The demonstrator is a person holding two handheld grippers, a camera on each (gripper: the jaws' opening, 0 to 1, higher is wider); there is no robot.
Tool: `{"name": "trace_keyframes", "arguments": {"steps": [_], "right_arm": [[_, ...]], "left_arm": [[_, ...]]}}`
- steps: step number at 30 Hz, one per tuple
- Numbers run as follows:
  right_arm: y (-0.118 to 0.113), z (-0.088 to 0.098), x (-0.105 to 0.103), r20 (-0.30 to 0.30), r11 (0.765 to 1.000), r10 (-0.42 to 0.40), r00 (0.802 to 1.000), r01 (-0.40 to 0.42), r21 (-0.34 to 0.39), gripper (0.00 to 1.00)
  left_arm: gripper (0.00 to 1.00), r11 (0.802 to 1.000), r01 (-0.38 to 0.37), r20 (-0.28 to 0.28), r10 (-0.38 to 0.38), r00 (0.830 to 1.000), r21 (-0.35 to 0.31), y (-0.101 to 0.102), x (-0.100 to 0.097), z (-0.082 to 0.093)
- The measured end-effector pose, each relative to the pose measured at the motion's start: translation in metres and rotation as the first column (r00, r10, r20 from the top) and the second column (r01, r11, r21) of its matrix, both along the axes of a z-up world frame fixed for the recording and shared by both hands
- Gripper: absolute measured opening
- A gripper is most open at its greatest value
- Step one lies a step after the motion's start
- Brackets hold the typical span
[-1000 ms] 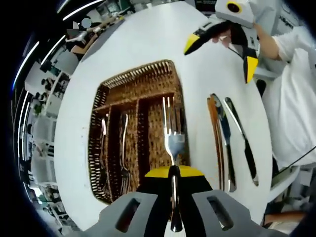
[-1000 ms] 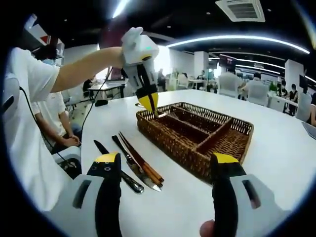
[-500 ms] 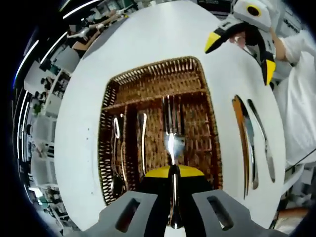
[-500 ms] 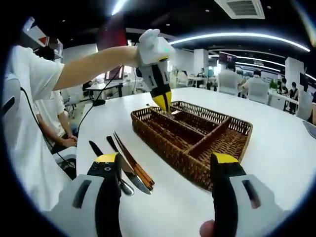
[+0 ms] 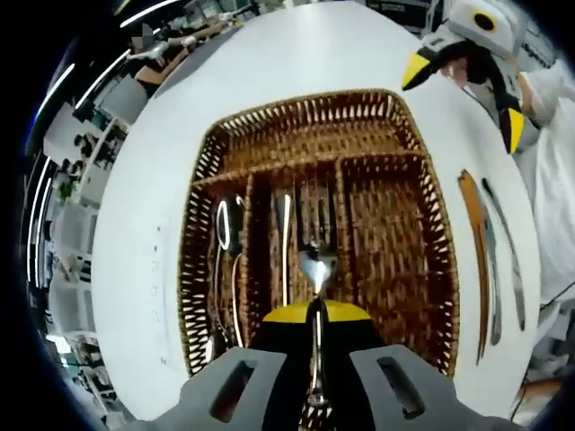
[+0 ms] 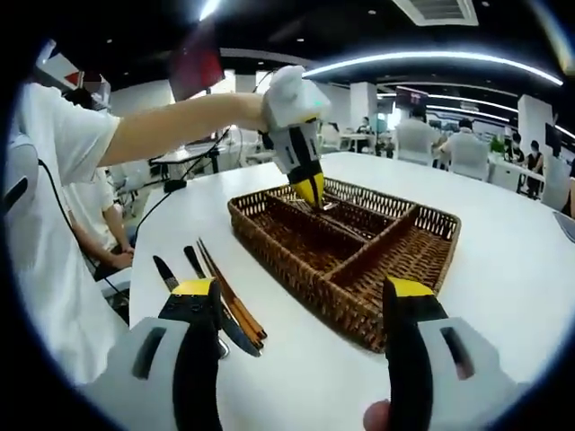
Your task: Arrange the knives, forks, and spoons in their matching storage slots by inserting each utensil handle-first until every utensil is classified and aligned in the correct compartment
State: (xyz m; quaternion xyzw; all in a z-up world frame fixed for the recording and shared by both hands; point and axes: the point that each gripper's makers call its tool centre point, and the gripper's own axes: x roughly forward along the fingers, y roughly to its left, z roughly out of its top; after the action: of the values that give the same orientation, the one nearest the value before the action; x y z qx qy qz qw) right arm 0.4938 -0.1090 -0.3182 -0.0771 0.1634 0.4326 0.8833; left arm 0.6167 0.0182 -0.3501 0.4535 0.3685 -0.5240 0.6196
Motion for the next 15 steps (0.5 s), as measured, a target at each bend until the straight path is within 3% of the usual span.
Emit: {"name": "trace_keyframes", "arguments": {"steps": [15], "right_arm": [[0.000,-0.010,0.004,-0.021,1.000,-0.004,1.000,0.004,0.002,0.76]], "left_arm": [[0.01,1.000,-0.015,-0.032,0.015,0.999,-0.013,-0.004,0.025,-0.027]]}}
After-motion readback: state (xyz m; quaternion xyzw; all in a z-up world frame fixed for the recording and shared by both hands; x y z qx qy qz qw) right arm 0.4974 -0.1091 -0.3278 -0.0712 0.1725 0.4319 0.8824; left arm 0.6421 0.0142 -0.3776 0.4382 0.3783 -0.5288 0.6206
